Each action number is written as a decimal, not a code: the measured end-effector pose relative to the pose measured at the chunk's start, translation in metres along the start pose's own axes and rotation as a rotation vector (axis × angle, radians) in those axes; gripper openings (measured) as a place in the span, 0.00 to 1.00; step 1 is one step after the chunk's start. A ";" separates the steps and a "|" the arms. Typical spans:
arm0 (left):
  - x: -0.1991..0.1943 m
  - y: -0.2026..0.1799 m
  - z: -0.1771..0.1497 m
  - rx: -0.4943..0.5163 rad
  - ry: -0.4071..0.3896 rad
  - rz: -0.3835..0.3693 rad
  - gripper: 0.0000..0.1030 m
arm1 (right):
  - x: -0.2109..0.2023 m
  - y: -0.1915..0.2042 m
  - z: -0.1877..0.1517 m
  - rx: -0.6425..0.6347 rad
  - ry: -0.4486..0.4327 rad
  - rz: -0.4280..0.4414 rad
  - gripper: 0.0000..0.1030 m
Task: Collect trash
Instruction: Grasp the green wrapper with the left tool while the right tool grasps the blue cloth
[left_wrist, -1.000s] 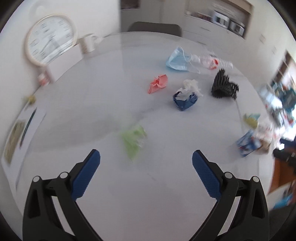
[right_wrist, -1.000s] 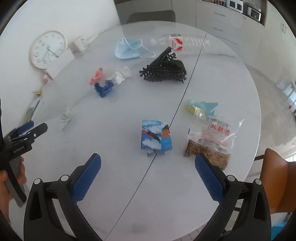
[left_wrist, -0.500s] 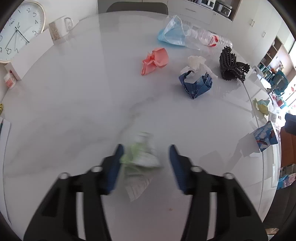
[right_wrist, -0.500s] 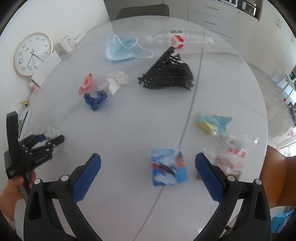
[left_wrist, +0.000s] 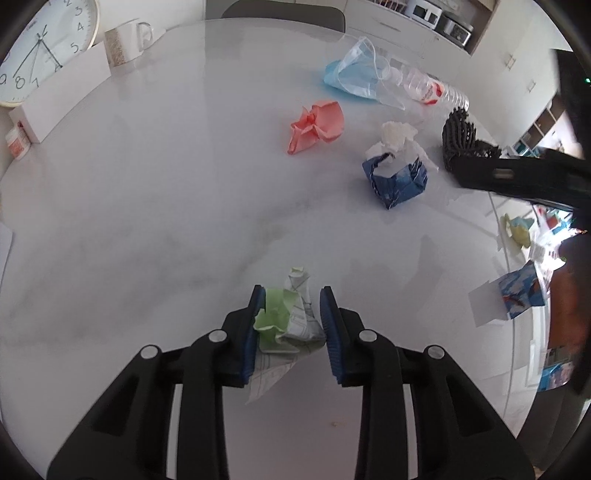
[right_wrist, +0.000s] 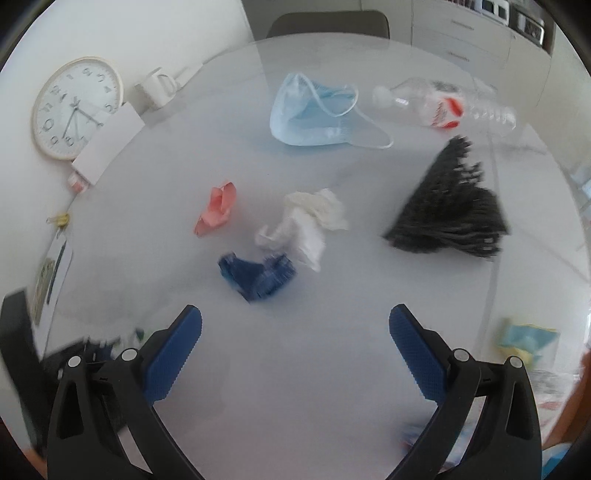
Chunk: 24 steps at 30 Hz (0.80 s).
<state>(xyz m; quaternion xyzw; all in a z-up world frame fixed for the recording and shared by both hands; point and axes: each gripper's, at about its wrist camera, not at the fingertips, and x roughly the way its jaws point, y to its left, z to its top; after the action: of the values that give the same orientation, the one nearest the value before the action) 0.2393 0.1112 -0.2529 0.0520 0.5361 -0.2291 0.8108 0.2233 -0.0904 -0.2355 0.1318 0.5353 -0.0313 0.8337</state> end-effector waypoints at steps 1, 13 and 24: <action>-0.002 0.000 0.000 0.000 -0.005 0.000 0.29 | 0.006 0.003 0.002 0.019 0.002 0.002 0.98; -0.012 0.015 0.000 -0.013 -0.011 0.007 0.29 | 0.056 0.036 0.013 0.145 0.009 -0.124 0.85; -0.016 0.017 -0.002 -0.019 -0.024 0.006 0.29 | 0.041 0.029 0.007 0.099 -0.013 -0.094 0.33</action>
<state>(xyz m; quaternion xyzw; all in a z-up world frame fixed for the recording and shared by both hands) 0.2404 0.1322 -0.2422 0.0430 0.5283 -0.2221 0.8183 0.2526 -0.0602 -0.2640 0.1473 0.5332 -0.0980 0.8273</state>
